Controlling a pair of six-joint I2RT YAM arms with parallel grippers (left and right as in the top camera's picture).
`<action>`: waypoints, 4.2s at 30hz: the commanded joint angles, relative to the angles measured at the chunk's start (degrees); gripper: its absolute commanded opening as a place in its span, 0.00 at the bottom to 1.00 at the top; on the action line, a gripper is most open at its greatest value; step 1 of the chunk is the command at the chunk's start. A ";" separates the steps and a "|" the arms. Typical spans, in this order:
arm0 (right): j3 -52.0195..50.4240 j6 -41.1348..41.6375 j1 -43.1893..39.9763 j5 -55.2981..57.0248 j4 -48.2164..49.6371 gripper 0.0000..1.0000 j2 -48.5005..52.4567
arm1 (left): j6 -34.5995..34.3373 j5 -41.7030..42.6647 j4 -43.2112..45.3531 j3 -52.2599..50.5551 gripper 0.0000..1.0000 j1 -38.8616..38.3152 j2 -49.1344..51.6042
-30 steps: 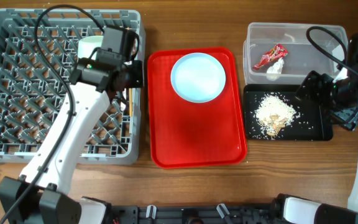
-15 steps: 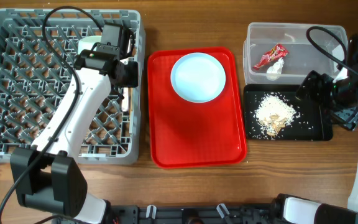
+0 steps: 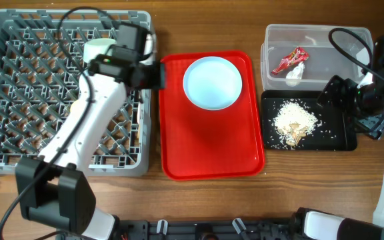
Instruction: Sort waste into correct bins and load items into the dishwasher rack
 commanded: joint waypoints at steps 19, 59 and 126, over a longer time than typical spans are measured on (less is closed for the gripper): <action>0.94 -0.39 -0.24 -0.98 -0.09 1.00 -1.07 | 12.83 -2.51 12.28 0.07 0.70 -22.45 21.05; 0.94 -1.03 -0.24 -0.94 0.24 1.00 -1.05 | 7.89 -2.45 5.20 0.09 0.04 -22.77 3.13; 0.94 -12.20 19.08 -11.10 22.84 1.00 4.07 | -5.81 2.38 -18.75 0.07 1.00 22.67 -7.23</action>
